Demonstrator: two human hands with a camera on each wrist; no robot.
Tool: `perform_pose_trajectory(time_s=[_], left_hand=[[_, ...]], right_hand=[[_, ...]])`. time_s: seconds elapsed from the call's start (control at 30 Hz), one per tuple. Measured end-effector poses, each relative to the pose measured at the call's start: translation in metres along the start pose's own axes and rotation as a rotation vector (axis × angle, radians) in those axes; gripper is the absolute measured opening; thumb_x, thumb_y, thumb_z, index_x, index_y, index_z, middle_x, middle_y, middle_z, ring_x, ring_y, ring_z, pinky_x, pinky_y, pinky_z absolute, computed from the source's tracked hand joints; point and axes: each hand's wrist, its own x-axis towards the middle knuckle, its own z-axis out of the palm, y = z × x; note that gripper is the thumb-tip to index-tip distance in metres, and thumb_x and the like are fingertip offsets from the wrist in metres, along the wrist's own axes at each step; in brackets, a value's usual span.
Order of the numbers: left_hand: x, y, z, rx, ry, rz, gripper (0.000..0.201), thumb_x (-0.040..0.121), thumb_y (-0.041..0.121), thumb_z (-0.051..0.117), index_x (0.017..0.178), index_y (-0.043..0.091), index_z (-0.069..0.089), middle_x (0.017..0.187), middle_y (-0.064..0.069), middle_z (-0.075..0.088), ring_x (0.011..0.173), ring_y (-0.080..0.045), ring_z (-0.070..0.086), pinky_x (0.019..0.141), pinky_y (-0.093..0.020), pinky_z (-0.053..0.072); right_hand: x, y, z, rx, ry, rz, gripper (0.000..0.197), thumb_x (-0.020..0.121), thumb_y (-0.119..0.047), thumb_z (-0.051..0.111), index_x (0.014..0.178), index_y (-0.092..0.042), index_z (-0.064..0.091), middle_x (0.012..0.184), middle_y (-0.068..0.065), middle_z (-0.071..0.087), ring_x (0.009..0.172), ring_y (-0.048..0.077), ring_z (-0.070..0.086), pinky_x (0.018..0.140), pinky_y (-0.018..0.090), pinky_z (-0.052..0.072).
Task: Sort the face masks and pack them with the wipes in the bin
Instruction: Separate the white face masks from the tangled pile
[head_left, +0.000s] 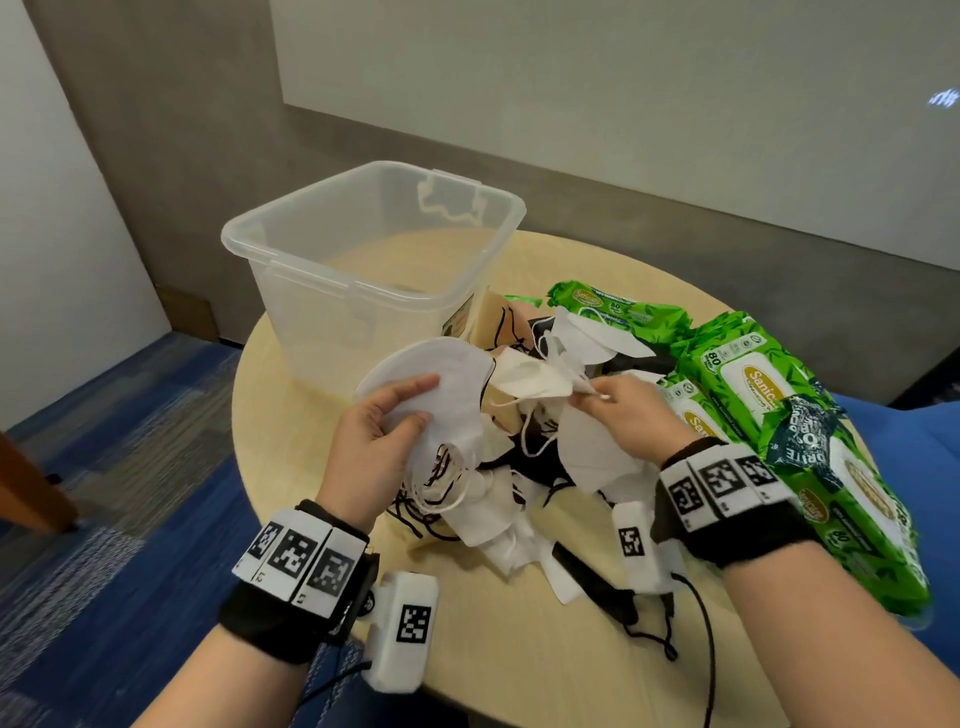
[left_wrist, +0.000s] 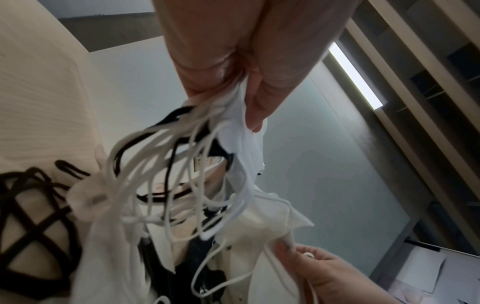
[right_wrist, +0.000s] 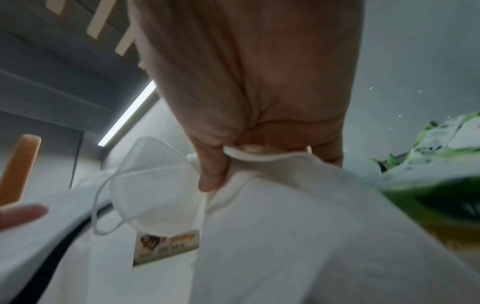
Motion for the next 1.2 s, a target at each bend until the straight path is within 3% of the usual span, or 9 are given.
perform_pose_trajectory(time_s=[0.17,0.33,0.4,0.5,0.6,0.77,0.93,1.1,1.2], left_hand=[[0.003,0.001,0.005,0.041,0.023,0.05,0.037,0.088,-0.004,0.053,0.104,0.027,0.064,0.116,0.01,0.062,0.115,-0.006,0.054,0.104,-0.03,0.04],[0.006,0.003,0.009,0.039,0.045,0.113,0.026,0.091,0.006,0.055,0.104,0.026,0.064,0.117,0.003,0.064,0.107,0.006,0.055,0.092,-0.011,0.041],[0.007,0.008,0.012,-0.018,0.041,0.104,0.016,0.088,0.025,0.059,0.103,0.025,0.065,0.112,0.007,0.066,0.1,0.009,0.057,0.087,-0.01,0.043],[0.006,0.013,0.02,-0.078,-0.011,0.068,0.055,0.064,0.071,0.057,0.098,0.031,0.069,0.098,0.016,0.069,0.102,-0.007,0.061,0.091,-0.032,0.047],[0.001,0.02,0.034,-0.185,-0.185,0.047,0.07,0.049,0.086,0.058,0.094,0.035,0.072,0.098,0.008,0.072,0.095,-0.012,0.066,0.076,-0.028,0.053],[-0.004,0.021,0.055,-0.186,-0.19,-0.017,0.06,0.056,0.048,0.08,0.107,0.019,0.067,0.104,-0.006,0.072,0.101,-0.026,0.066,0.088,-0.049,0.052],[-0.007,0.015,0.056,-0.246,-0.115,-0.014,0.043,0.065,0.008,0.068,0.108,0.006,0.064,0.104,-0.014,0.07,0.097,-0.025,0.067,0.08,-0.034,0.057],[-0.009,0.013,0.053,-0.219,-0.076,0.085,0.055,0.064,0.003,0.067,0.111,0.026,0.053,0.102,0.002,0.063,0.089,-0.009,0.065,0.073,-0.029,0.056],[-0.011,0.013,0.053,-0.293,-0.095,0.164,0.074,0.066,-0.008,0.064,0.122,0.035,0.041,0.109,0.004,0.058,0.093,-0.005,0.064,0.073,-0.024,0.054]], right_hand=[[-0.004,0.015,-0.018,0.294,0.133,-0.044,0.022,0.094,-0.02,0.051,0.088,-0.01,0.07,0.091,0.022,0.067,0.077,0.026,0.058,0.068,0.035,0.043],[-0.024,0.004,-0.033,0.718,0.171,-0.211,0.019,0.091,-0.007,0.053,0.085,-0.018,0.068,0.076,-0.005,0.069,0.074,0.011,0.06,0.069,0.031,0.052],[-0.03,0.001,-0.037,0.748,0.06,-0.283,0.015,0.088,-0.002,0.056,0.086,-0.009,0.069,0.075,-0.01,0.069,0.072,0.007,0.061,0.068,0.024,0.053],[-0.034,-0.002,-0.033,0.819,-0.086,-0.312,0.023,0.082,-0.006,0.063,0.102,0.005,0.066,0.089,0.003,0.07,0.083,0.018,0.063,0.074,0.029,0.054],[-0.036,-0.011,-0.024,0.884,-0.157,-0.308,0.028,0.08,-0.002,0.059,0.108,0.001,0.063,0.09,0.005,0.072,0.081,0.016,0.066,0.072,0.028,0.056],[-0.039,-0.023,-0.007,0.894,-0.131,-0.307,0.019,0.086,0.005,0.056,0.102,-0.003,0.061,0.083,0.002,0.069,0.078,0.014,0.063,0.069,0.024,0.054],[-0.037,-0.018,0.001,0.754,0.056,-0.194,0.022,0.079,0.0,0.068,0.086,-0.018,0.058,0.08,0.01,0.054,0.072,0.022,0.049,0.065,0.032,0.043],[-0.047,-0.024,-0.003,0.745,0.438,-0.31,0.022,0.074,-0.009,0.07,0.079,-0.027,0.058,0.078,0.002,0.052,0.067,0.006,0.048,0.063,0.019,0.042],[-0.055,-0.033,-0.006,0.583,0.413,-0.455,0.017,0.071,-0.016,0.069,0.079,-0.03,0.063,0.078,0.002,0.055,0.066,0.005,0.047,0.062,0.014,0.038]])
